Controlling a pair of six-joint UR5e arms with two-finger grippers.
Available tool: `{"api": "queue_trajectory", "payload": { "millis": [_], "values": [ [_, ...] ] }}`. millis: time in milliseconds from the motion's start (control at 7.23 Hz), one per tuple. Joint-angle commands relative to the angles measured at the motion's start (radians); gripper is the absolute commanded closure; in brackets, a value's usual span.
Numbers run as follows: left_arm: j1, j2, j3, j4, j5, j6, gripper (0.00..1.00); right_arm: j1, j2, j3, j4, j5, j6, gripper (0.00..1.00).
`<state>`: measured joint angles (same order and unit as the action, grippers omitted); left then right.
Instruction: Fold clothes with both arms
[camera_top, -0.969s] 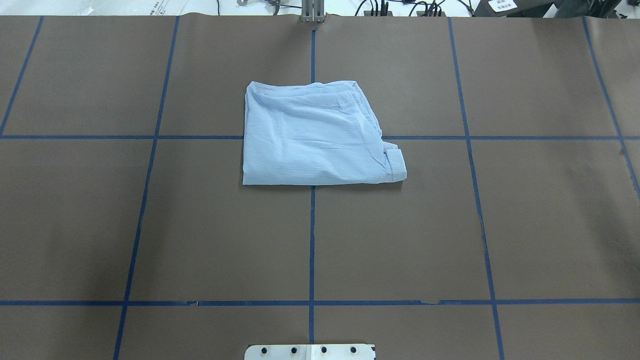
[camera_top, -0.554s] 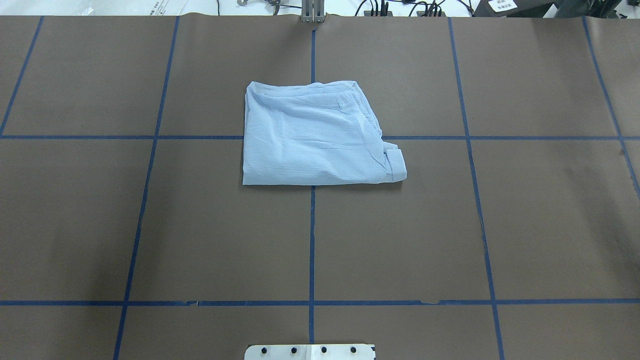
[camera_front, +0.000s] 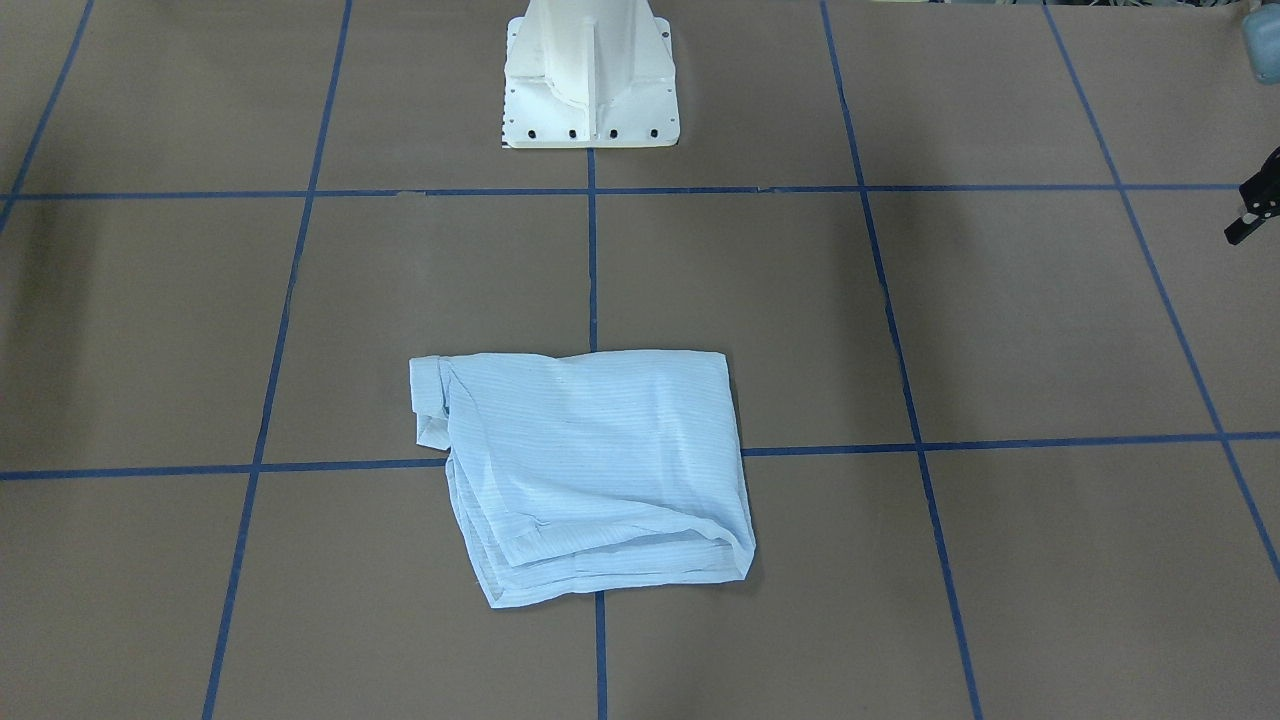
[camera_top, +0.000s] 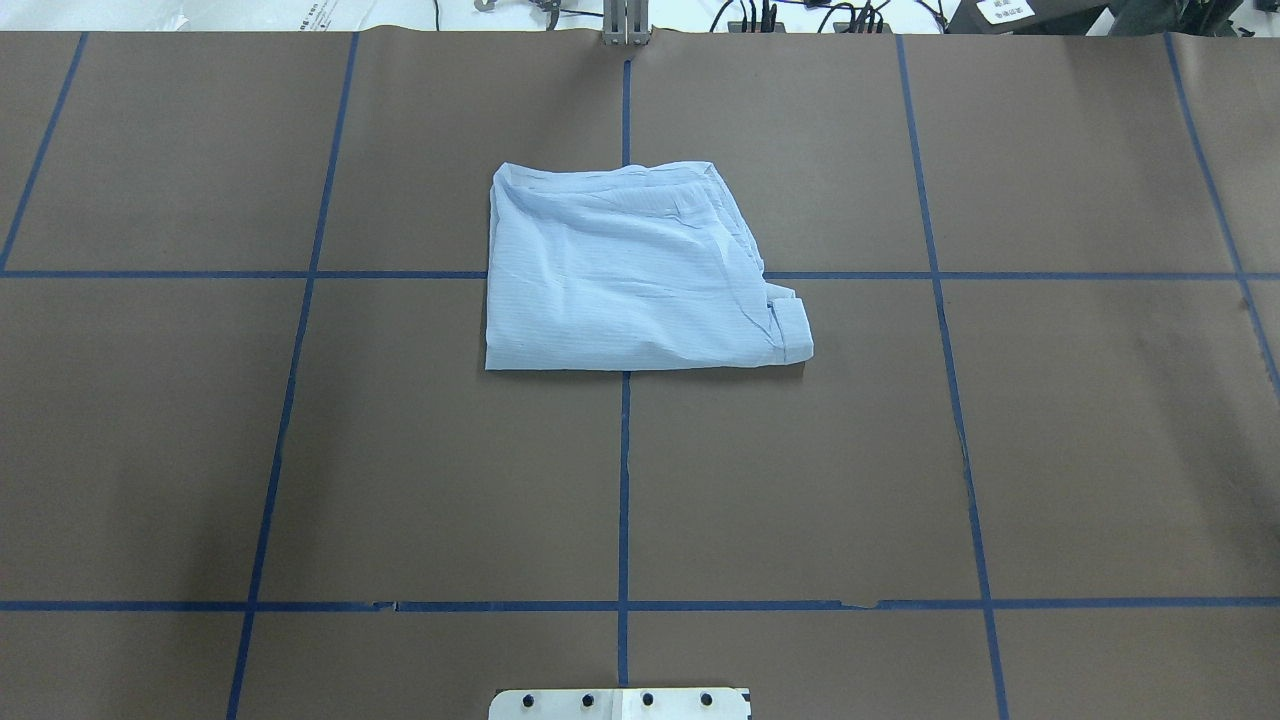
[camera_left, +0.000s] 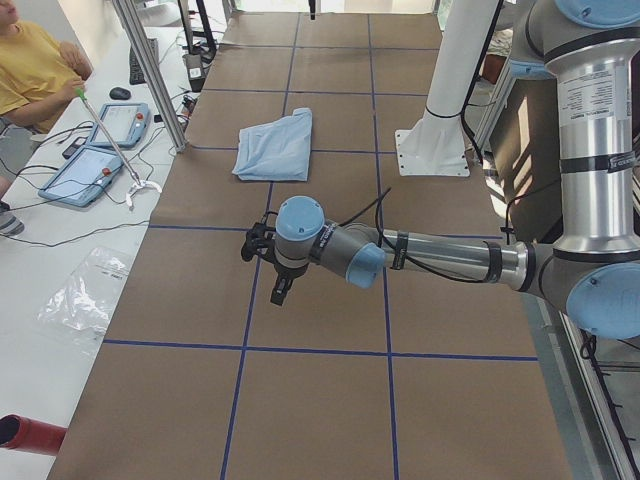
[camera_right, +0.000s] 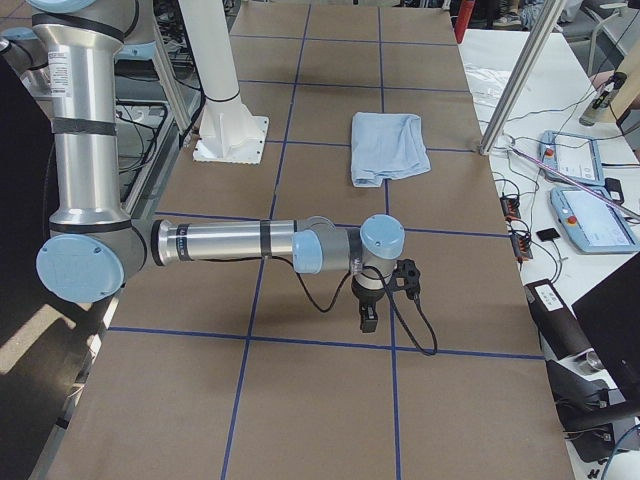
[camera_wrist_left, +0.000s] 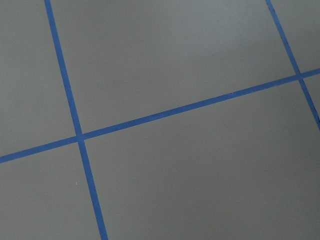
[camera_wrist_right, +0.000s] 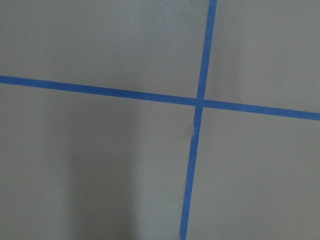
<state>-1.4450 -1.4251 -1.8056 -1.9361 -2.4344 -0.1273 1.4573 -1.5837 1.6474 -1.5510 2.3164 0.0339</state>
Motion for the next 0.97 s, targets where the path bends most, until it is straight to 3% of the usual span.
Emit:
{"api": "queue_trajectory", "payload": {
  "millis": [0, 830],
  "values": [
    [0.0, 0.002, 0.002, -0.003, 0.001, 0.0, 0.0, 0.002, -0.006, 0.006, 0.002, 0.003, 0.001, 0.0],
    [0.001, -0.003, 0.012, -0.004, 0.002, -0.002, 0.0, 0.002, -0.006, 0.011, 0.0, 0.029, 0.0, 0.0]
  ]
}}
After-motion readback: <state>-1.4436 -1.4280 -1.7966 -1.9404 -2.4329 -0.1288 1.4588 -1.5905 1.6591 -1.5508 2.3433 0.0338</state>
